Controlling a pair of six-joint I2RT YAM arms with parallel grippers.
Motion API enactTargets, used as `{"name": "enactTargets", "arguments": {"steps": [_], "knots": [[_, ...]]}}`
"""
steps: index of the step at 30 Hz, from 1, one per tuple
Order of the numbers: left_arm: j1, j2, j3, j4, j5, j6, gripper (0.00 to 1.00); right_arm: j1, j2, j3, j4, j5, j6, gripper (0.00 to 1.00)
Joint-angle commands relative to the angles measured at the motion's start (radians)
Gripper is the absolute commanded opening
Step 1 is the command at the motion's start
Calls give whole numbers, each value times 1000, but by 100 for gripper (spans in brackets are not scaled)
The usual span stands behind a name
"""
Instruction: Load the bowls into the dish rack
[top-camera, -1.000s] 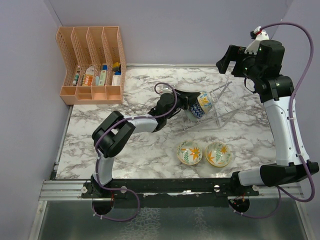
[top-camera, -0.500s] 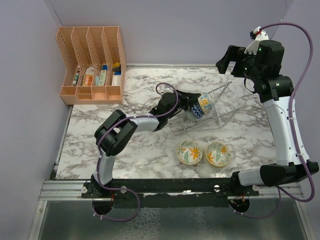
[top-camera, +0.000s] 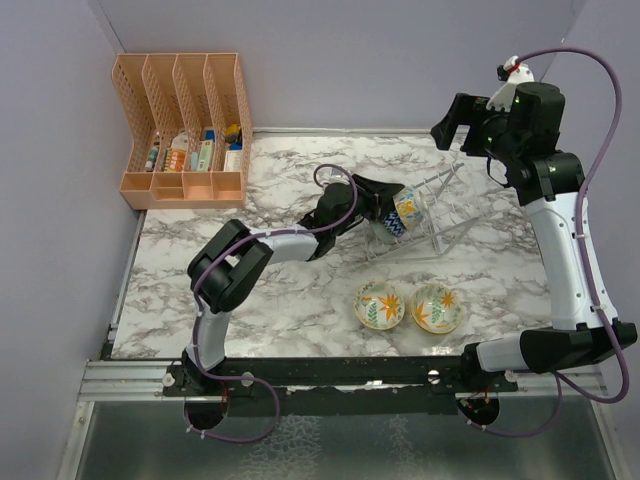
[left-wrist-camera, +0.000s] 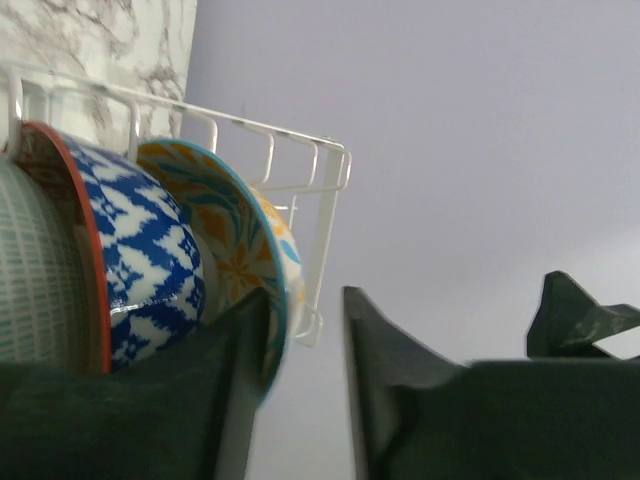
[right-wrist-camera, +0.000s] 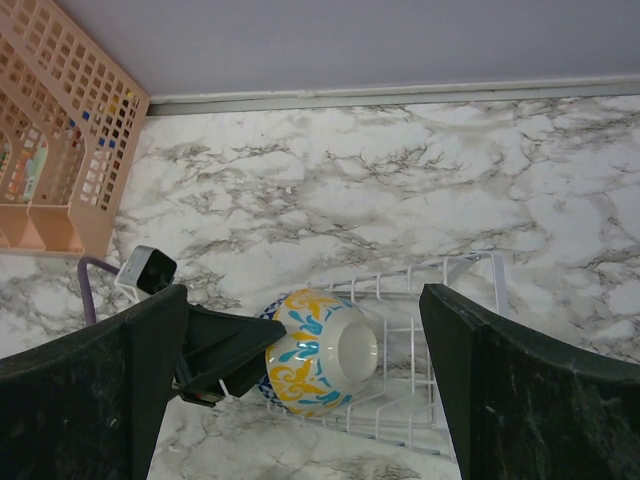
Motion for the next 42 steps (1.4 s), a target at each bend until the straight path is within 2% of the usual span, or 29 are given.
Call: {"name": "enactTargets", "arguments": {"steps": [1, 5, 10, 19, 22, 28, 33, 39, 42], "knots": [[0, -71, -18, -9, 15, 8, 46, -4, -9, -11, 29, -11, -5, 99], [0, -100, -39, -29, 10, 21, 57, -6, -11, -15, 29, -13, -5, 99], [1, -142, -61, -71, 5, 51, 80, -6, -21, -27, 29, -14, -6, 99], [3, -209, -59, -191, 25, 113, 86, -6, -41, -45, 31, -10, -4, 99], [3, -231, -61, -226, 33, 129, 94, -6, -45, -45, 30, -8, -4, 99], [12, -278, -63, -330, 52, 191, 99, -6, -51, -47, 30, -10, -2, 99], [18, -341, -59, -447, 64, 270, 99, -6, -54, -44, 26, -13, -3, 99], [23, -432, -130, -508, 87, 325, 99, -6, -60, -55, 28, -16, -3, 99], [24, -479, -130, -562, 113, 423, 99, -6, -63, -53, 25, -14, -5, 99]]}}
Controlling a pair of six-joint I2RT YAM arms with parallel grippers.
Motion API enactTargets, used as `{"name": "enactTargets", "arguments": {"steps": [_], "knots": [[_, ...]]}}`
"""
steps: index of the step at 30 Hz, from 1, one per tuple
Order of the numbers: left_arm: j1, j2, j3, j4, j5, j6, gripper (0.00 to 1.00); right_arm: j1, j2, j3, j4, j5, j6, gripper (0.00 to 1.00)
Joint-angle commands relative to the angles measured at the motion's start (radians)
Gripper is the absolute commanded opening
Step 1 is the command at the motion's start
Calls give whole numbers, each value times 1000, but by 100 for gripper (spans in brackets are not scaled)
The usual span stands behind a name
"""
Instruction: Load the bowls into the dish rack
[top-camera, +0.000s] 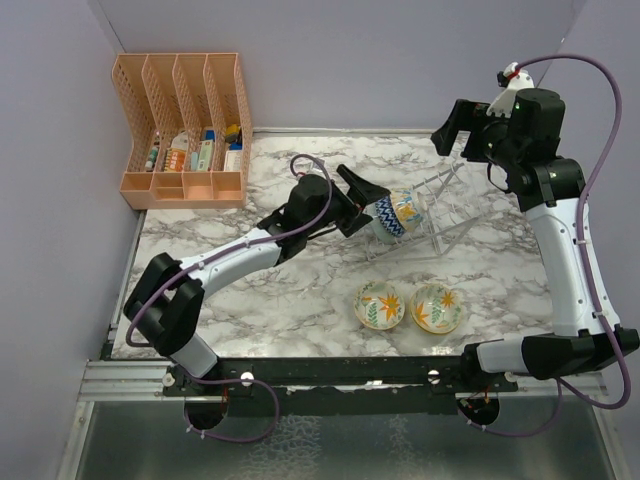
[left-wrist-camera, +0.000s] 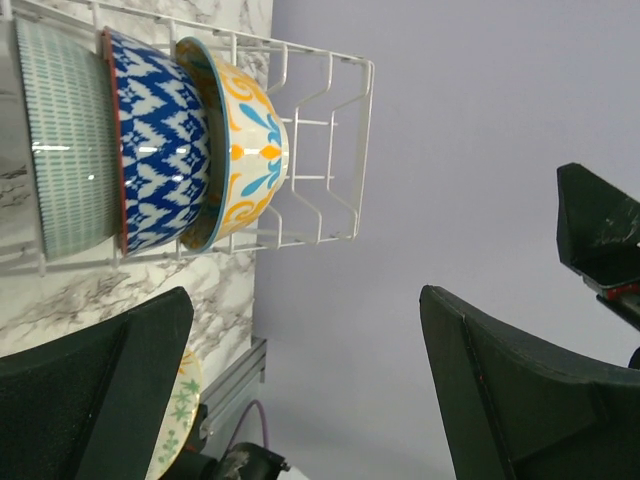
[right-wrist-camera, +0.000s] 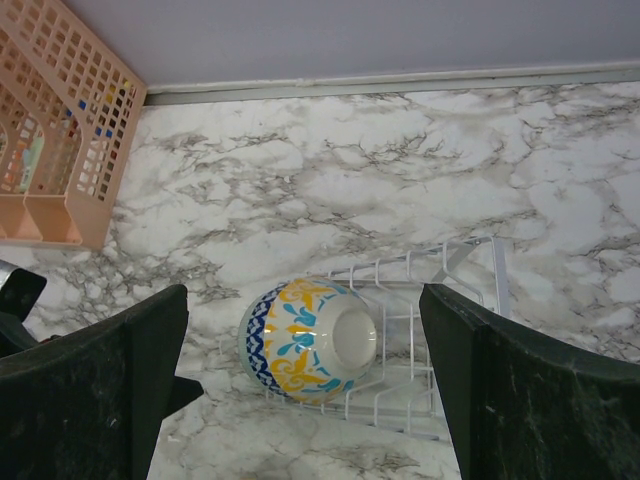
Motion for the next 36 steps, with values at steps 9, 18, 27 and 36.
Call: {"name": "enactTargets", "arguments": {"steps": [9, 18, 27, 36], "knots": [[-14, -105, 203, -558, 230, 768, 94, -5, -36, -8, 16, -18, -1, 99], [-326, -120, 190, -928, -33, 1201, 87, -5, -31, -8, 12, -31, 7, 99], [-495, -67, 127, -781, -158, 1414, 85, -5, -34, -38, 19, -48, 19, 99], [-528, 68, 115, -610, -84, 1554, 82, -5, -38, -33, 1, -29, 5, 99]]}}
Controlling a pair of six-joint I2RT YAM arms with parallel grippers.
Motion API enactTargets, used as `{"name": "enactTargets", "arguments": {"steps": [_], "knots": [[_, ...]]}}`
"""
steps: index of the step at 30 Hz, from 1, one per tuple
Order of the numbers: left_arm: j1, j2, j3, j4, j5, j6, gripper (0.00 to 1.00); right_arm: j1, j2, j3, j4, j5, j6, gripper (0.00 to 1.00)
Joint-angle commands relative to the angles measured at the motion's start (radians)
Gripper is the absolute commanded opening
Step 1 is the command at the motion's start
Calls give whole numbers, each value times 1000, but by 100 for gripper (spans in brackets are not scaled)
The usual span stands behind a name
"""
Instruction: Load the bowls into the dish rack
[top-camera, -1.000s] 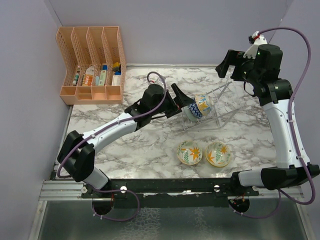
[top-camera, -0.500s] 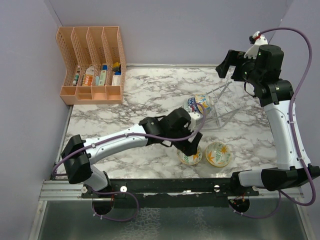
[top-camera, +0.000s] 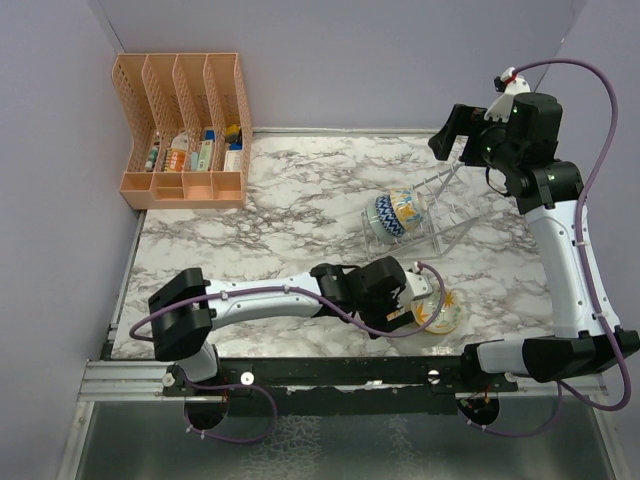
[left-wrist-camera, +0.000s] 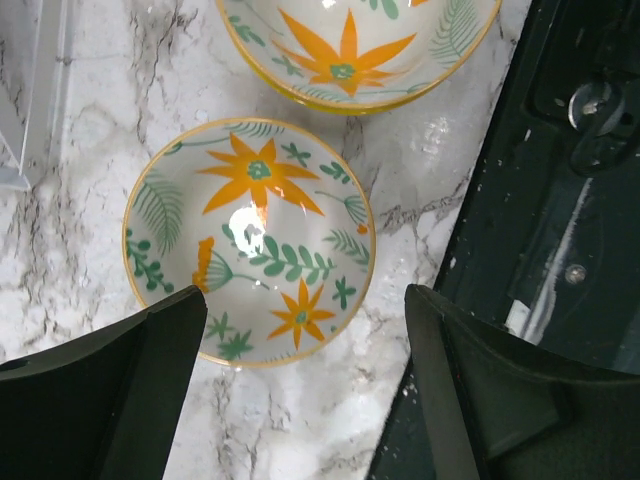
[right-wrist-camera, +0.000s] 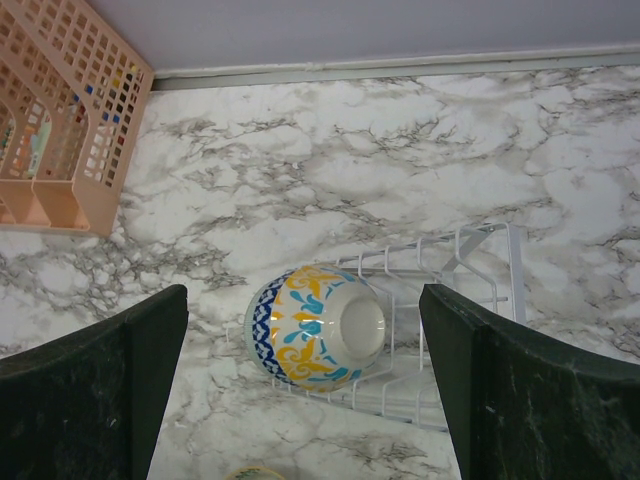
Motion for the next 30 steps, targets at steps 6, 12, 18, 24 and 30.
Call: {"name": "enactTargets", "arguments": {"steps": [6, 12, 18, 24, 30], "knots": [[-15, 154, 1, 136, 103, 140, 74, -5, -31, -1, -2, 8, -12, 99], [-15, 190, -18, 176, 140, 129, 71, -5, -38, -29, 9, 14, -16, 99], [-16, 220, -48, 195, 87, 135, 58, -6, -40, -40, 14, 12, -16, 99], [-16, 201, -129, 233, 9, 129, 55, -5, -44, -41, 14, 14, -18, 99], [-17, 191, -156, 235, -21, 118, 34, -5, -43, -34, 15, 14, -16, 99]]}}
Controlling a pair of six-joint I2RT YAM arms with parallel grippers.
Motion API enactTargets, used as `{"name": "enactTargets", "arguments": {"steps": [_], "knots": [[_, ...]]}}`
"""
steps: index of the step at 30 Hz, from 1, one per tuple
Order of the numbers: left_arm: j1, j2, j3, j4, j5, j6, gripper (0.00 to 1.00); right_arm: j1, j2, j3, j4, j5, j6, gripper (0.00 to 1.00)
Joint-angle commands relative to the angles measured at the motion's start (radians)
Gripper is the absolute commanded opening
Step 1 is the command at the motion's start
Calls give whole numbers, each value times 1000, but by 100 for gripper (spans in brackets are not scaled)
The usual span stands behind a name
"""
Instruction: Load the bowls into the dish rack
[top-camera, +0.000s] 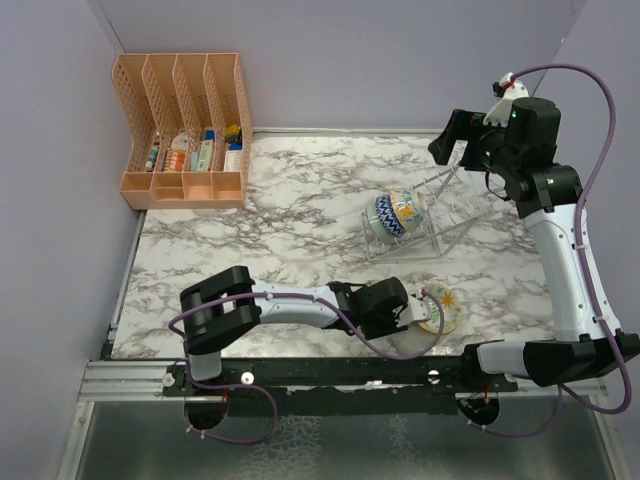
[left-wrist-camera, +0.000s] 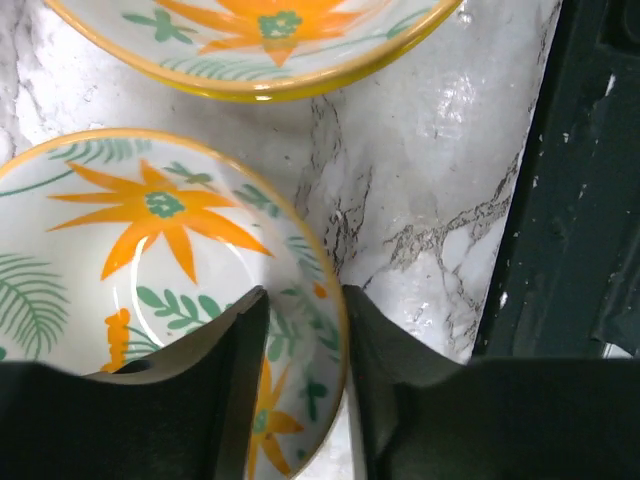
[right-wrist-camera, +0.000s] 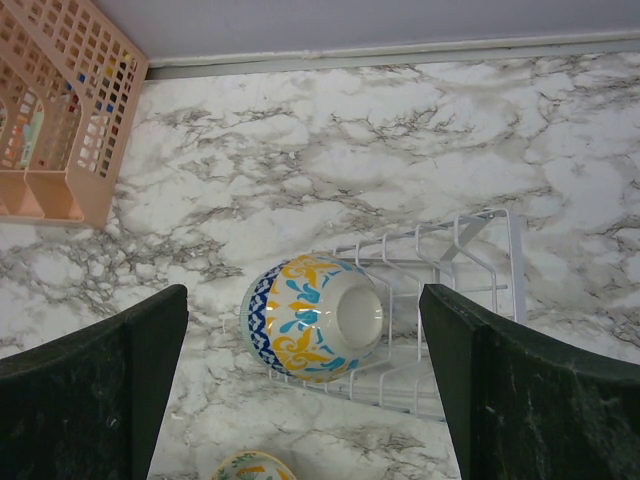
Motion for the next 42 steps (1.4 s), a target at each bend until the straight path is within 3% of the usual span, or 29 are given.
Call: {"name": "enactTargets", "arguments": {"steps": [1, 3, 13, 18, 22, 28, 33, 38, 42], "knots": [[-3, -13, -35, -14, -49, -13, 23, -5, -23, 5, 14, 16, -14, 99], [-3, -27, -34, -19, -64, -15, 0, -5, -23, 10, 13, 21, -11, 99], [4, -155, 102, -179, -93, -34, 0, -8, -25, 41, 11, 29, 0, 100], [68, -184, 337, -300, 42, -121, 0, -16, -15, 76, 7, 26, 7, 99], [185, -159, 495, -335, 217, -242, 0, -28, 0, 121, -1, 25, 20, 99], [353, -176, 492, -110, 488, -555, 0, -49, 32, 203, -7, 1, 42, 99], [432, -135, 548, 107, 590, -828, 0, -64, 55, 263, -6, -22, 50, 99], [463, -57, 577, 367, 642, -1132, 0, -75, 64, 266, 5, -55, 63, 99], [483, -31, 497, 597, 598, -1382, 0, -78, 62, 262, 12, -64, 63, 99]]}}
